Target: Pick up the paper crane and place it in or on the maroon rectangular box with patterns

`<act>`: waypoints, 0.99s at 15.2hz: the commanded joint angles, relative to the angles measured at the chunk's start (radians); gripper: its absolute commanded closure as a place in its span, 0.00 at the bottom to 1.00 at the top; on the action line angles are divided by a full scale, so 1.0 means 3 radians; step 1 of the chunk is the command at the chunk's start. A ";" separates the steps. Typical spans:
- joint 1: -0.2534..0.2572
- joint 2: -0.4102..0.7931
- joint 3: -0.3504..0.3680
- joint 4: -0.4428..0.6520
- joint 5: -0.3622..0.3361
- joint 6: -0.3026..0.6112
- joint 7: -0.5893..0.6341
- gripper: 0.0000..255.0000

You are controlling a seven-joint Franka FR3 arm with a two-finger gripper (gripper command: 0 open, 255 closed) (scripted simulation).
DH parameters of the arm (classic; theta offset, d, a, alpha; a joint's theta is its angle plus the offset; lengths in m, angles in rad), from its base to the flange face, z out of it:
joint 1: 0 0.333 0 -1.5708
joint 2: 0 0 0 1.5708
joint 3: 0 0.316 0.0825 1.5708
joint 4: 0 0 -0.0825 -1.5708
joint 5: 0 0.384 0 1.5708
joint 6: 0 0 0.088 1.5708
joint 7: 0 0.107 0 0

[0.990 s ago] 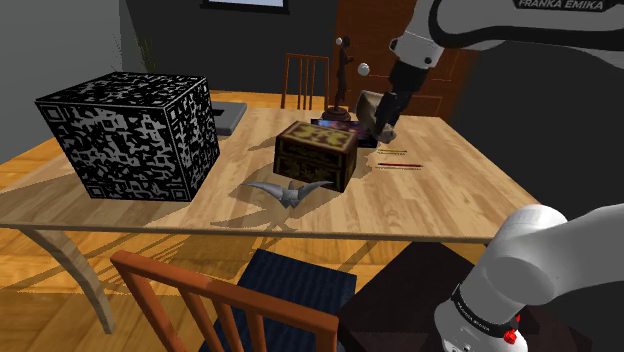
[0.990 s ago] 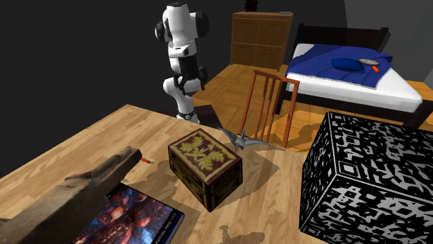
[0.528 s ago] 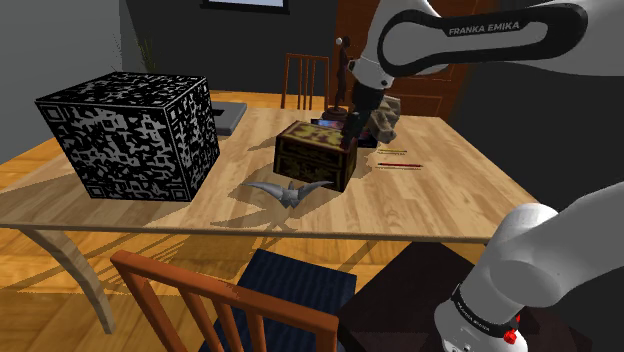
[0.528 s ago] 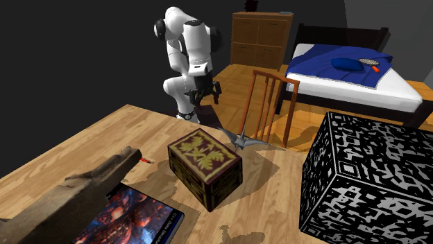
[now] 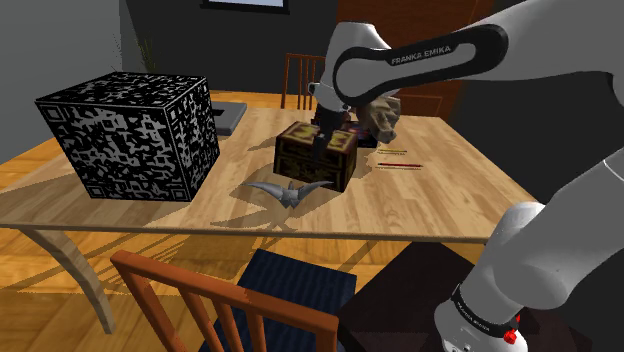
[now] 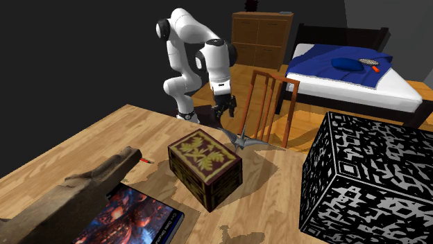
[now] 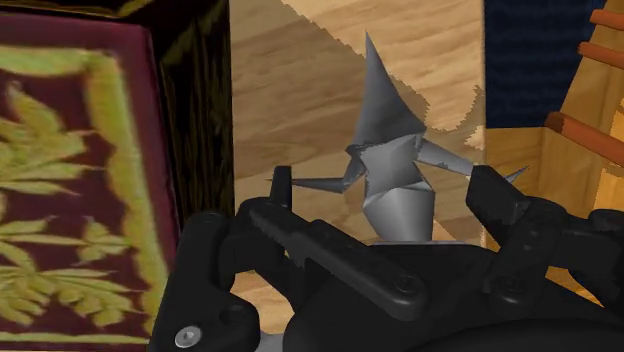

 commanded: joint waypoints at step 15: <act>0.0240 0.1101 0.0222 0.0286 -0.0031 0.0780 -0.0291 0.00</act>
